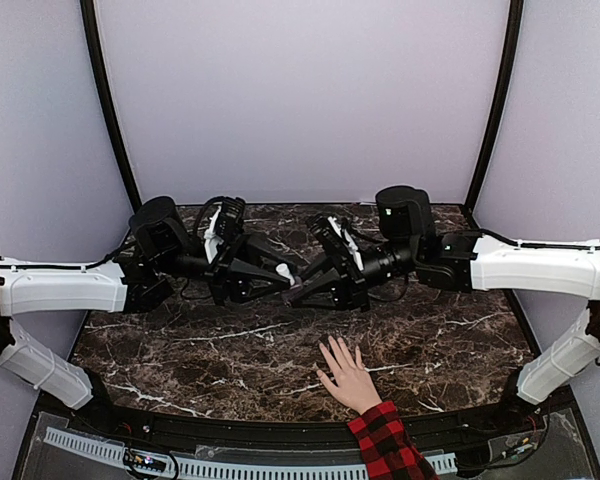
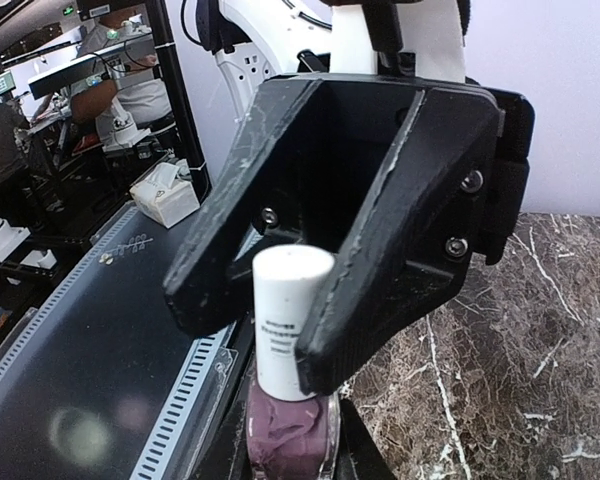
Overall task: Paint the nails
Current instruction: Unscrew the cap of the nail polish bottle.
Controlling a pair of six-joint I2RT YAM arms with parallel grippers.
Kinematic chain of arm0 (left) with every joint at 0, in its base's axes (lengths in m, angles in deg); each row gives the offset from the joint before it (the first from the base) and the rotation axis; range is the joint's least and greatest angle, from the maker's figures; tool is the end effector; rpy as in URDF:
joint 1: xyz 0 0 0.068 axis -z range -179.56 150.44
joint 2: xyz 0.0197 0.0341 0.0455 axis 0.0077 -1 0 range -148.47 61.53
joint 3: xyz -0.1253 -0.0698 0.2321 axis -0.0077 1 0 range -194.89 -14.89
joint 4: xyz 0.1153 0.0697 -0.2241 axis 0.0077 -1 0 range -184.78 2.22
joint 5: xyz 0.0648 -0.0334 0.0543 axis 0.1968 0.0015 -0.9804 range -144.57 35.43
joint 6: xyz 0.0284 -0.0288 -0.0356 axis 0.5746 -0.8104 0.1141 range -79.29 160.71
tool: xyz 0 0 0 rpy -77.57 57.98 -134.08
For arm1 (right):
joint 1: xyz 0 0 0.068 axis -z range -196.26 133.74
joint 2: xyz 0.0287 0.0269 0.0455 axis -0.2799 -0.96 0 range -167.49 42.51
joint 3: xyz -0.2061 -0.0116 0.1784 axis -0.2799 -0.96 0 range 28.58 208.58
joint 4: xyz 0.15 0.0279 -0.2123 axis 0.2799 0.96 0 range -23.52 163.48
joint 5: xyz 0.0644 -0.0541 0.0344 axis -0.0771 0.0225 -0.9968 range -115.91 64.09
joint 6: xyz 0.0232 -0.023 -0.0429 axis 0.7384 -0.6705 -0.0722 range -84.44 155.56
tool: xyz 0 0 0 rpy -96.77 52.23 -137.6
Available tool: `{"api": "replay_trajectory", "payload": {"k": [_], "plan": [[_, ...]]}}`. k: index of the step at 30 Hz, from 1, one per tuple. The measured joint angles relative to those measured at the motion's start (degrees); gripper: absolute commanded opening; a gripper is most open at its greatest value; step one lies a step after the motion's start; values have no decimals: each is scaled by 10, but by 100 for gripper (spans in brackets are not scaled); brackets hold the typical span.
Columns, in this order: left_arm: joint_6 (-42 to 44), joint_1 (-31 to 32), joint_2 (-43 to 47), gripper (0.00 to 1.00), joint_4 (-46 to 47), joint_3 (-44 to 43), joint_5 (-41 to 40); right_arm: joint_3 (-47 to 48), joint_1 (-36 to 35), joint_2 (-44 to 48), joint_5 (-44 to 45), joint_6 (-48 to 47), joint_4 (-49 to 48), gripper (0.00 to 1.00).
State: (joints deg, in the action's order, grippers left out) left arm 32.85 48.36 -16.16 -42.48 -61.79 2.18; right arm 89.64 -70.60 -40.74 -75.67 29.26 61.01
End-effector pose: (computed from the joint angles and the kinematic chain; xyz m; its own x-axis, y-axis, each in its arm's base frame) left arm 0.1759 -0.2392 0.3210 0.0365 -0.1522 -0.9877 0.9636 -0.2567 0.0752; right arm 0.1712 0.2851 0.3109 -0.0623 -0.2084 -0.9761 -0.9637 -0.2418 0.1131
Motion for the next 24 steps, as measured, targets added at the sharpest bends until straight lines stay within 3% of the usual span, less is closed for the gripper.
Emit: {"api": "replay_trajectory", "payload": {"k": [6, 8, 14, 24], "plan": [[-9, 0, -5, 3, 7, 0, 1, 0, 0, -1, -7, 2, 5, 1], [-14, 0, -6, 0, 9, 0, 3, 0, 0, -1, -8, 3, 8, 1], [-19, -1, -7, 0, 8, 0, -9, 0, 0, 0, 9, 5, 9, 1], [-11, -2, -6, 0, -45, -9, -128, -27, 0, 32, 152, 20, 0, 2]]}}
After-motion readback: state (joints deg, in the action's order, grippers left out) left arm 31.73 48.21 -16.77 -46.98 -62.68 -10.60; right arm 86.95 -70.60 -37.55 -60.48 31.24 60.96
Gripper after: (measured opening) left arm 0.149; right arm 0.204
